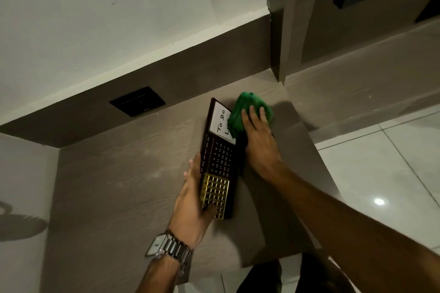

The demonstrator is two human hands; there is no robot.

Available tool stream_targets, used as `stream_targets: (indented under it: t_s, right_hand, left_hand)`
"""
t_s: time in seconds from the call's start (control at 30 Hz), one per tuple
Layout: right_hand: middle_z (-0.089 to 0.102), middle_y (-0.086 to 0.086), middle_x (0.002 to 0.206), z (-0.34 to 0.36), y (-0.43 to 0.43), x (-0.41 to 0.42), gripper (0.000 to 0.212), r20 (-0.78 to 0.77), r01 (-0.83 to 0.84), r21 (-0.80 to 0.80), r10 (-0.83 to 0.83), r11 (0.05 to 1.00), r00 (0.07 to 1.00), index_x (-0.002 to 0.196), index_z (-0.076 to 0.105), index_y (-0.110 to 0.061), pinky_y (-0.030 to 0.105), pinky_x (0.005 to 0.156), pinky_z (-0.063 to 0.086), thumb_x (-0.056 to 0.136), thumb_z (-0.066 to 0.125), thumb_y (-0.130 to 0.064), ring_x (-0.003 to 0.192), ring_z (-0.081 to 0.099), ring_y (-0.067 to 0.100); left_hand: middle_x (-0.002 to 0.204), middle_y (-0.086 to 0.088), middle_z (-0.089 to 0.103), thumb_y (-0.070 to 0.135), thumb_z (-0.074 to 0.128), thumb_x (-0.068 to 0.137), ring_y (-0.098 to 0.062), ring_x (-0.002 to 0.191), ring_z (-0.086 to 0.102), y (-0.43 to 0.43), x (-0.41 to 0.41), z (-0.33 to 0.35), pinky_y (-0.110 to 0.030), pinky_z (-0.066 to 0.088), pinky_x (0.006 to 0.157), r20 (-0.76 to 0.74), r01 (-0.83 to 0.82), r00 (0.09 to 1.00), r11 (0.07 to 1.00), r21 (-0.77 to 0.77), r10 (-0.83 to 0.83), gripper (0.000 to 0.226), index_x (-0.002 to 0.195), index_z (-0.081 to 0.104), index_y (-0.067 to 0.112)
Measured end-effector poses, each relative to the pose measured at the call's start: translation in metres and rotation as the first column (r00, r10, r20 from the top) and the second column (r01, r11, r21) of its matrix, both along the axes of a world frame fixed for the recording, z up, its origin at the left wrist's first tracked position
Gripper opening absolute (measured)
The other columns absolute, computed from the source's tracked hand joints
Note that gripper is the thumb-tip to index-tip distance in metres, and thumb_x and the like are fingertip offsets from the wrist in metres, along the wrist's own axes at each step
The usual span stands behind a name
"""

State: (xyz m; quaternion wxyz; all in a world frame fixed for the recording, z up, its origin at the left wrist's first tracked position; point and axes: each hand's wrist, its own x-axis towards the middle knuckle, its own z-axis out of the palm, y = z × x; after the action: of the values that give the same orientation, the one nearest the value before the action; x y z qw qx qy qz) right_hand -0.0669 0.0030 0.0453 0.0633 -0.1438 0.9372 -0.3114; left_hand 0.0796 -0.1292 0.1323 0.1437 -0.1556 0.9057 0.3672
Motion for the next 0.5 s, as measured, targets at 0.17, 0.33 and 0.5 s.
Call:
stream_targets:
  t_s: [0.17, 0.33, 0.5]
  right_hand:
    - [-0.006, 0.001, 0.158, -0.013, 0.002, 0.073, 0.094, -0.026, -0.060, -0.045, 0.059, 0.997, 0.998, 0.152, 0.010, -0.018, 0.051, 0.113, 0.024, 0.077, 0.061, 0.009, 0.145, -0.007, 0.026]
    - [0.026, 0.009, 0.155, -0.023, 0.016, 0.178, 0.099, -0.022, -0.243, -0.123, 0.242, 0.962, 0.970, 0.144, 0.038, -0.012, 0.056, 0.088, 0.051, 0.055, 0.075, 0.007, 0.139, 0.025, 0.039]
    - [0.016, 0.007, 0.160, -0.005, 0.019, 0.138, 0.093, -0.075, -0.128, -0.387, 0.107, 0.913, 0.991, 0.149, 0.028, -0.011, 0.057, 0.111, 0.023, 0.066, 0.054, 0.023, 0.146, 0.007, 0.029]
  left_hand:
    - [0.153, -0.012, 0.039, -0.001, 0.067, 0.081, -0.060, 0.118, 0.050, 0.000, 0.003, 0.002, -0.072, 0.046, 0.091, -0.073, 0.005, 0.997, 1.000, 0.027, -0.003, 0.102, 0.151, 0.001, 0.029]
    - [0.157, -0.004, 0.030, -0.006, 0.066, 0.078, -0.044, 0.126, 0.052, -0.002, 0.004, -0.006, -0.064, 0.053, 0.090, -0.130, 0.010, 0.992, 1.000, 0.011, -0.008, 0.105, 0.146, 0.001, 0.039]
    - [0.159, -0.003, 0.031, 0.001, 0.070, 0.078, -0.040, 0.137, 0.043, -0.004, 0.005, -0.010, -0.063, 0.049, 0.098, -0.144, 0.010, 0.990, 1.000, -0.017, -0.012, 0.107, 0.149, 0.001, 0.041]
